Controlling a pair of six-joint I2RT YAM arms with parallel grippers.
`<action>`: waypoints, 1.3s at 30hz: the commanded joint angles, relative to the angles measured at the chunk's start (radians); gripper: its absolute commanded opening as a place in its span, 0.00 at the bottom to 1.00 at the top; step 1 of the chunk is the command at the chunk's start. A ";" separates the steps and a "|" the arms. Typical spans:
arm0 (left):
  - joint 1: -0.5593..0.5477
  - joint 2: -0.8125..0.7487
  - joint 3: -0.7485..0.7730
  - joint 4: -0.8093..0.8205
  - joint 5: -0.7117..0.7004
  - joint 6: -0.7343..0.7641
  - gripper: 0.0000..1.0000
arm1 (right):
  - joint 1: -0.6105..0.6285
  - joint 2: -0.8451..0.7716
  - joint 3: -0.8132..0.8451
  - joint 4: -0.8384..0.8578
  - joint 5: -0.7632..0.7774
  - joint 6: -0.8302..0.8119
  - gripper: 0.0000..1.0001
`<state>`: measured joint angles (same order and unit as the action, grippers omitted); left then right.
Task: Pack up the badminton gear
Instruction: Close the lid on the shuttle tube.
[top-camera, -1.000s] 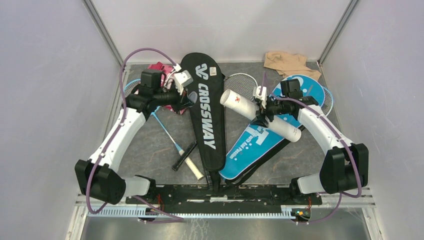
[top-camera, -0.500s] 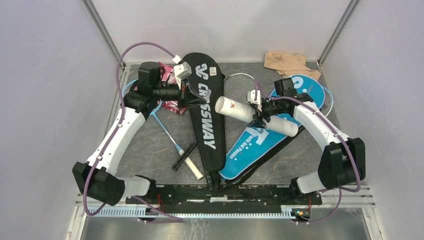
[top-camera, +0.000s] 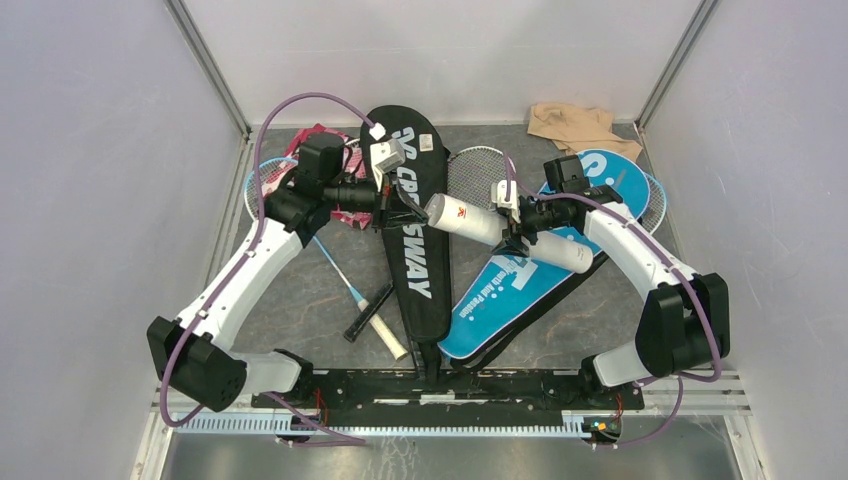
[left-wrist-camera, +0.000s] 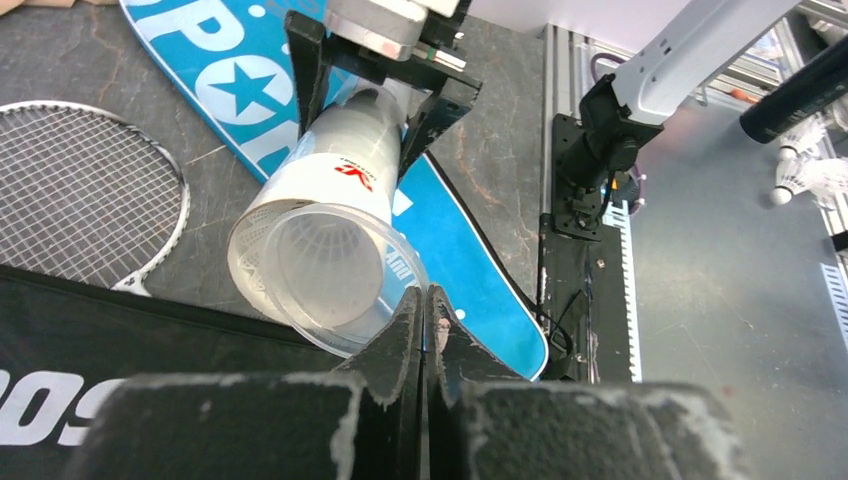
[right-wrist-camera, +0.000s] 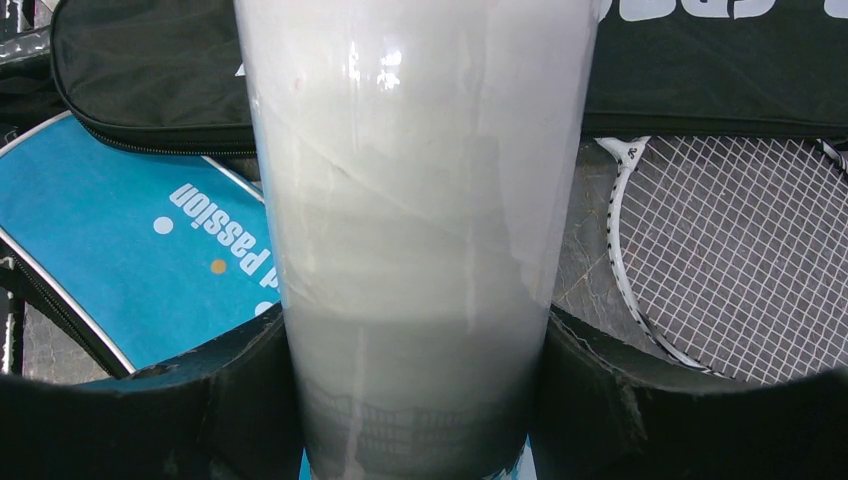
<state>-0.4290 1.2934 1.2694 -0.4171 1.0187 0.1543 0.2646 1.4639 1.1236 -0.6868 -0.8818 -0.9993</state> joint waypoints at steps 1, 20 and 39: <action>-0.010 -0.009 -0.014 0.010 -0.055 0.033 0.02 | 0.007 -0.007 0.037 0.041 -0.035 0.020 0.07; -0.062 0.012 -0.027 0.034 -0.130 0.064 0.02 | 0.017 -0.025 0.025 0.044 -0.054 0.034 0.07; -0.074 0.036 -0.021 0.048 -0.085 0.066 0.02 | 0.021 -0.037 0.007 0.041 -0.045 0.022 0.07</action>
<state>-0.4961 1.3281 1.2430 -0.4084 0.8997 0.1917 0.2768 1.4635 1.1233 -0.6685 -0.8848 -0.9695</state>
